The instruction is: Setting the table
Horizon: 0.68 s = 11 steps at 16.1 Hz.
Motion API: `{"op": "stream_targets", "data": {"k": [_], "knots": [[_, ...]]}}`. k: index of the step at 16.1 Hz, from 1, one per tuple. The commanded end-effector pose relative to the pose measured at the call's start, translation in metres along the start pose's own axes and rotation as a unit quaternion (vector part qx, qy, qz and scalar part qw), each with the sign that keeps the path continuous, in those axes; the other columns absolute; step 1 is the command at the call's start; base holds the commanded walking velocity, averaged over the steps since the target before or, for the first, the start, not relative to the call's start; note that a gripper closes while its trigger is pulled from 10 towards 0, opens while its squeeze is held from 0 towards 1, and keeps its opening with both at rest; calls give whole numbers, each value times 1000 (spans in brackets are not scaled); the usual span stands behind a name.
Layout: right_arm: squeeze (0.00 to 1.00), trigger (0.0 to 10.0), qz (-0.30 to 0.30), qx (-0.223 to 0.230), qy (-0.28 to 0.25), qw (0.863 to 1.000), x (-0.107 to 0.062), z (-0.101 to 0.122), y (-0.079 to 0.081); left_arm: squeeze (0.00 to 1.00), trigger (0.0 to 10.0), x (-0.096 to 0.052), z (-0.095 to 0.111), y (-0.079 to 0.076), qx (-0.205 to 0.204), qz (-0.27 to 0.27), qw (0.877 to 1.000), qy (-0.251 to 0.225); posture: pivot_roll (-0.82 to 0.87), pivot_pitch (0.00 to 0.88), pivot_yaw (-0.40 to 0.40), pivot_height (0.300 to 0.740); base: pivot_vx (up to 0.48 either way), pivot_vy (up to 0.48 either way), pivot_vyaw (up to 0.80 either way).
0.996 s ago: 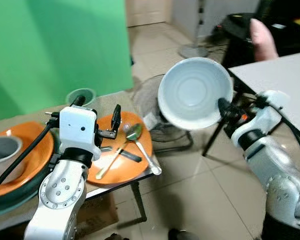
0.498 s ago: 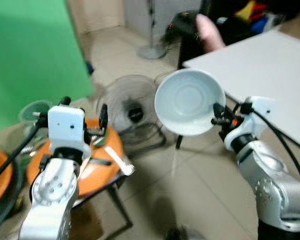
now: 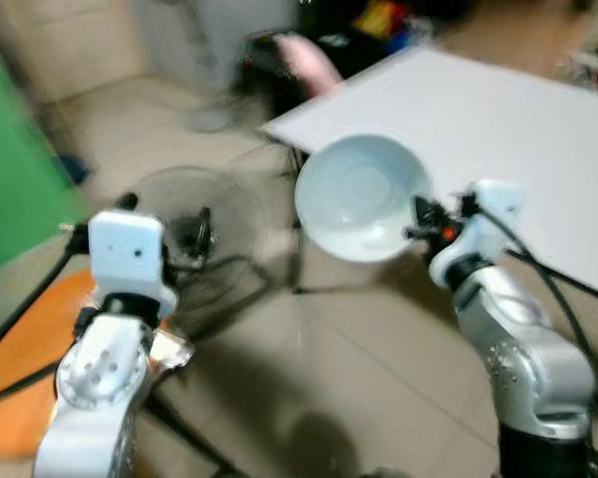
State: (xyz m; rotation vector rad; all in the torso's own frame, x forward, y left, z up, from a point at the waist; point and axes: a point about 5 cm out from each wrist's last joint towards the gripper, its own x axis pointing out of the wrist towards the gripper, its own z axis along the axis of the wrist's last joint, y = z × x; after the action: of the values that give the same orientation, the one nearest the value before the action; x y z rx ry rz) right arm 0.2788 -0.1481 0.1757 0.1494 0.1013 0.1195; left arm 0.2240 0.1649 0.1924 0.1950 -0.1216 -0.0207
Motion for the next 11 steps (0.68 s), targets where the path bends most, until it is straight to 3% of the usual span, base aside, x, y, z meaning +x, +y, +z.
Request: {"op": "stream_targets", "data": {"k": [1, 6, 11], "knots": [[0, 10000, 2, -2, -43, 999, 2, 16, 4, 0, 10000, 1, 1, 5, 2, 5, 1000, -3, -67, 0, 45, 740, 360, 0, -800], [0, 10000, 47, 19, -31, 998, 6, 11, 16, 0, 10000, 3, -1, 11, 1, 10, 1000, 1, -62, 0, 42, 740, 383, 0, 0], [0, 10000, 56, 14, -21, 998, 11, 6, 17, 0, 10000, 0, -4, 8, -5, 3, 1000, 9, -52, 0, 30, 740, 422, 0, 0]]}}
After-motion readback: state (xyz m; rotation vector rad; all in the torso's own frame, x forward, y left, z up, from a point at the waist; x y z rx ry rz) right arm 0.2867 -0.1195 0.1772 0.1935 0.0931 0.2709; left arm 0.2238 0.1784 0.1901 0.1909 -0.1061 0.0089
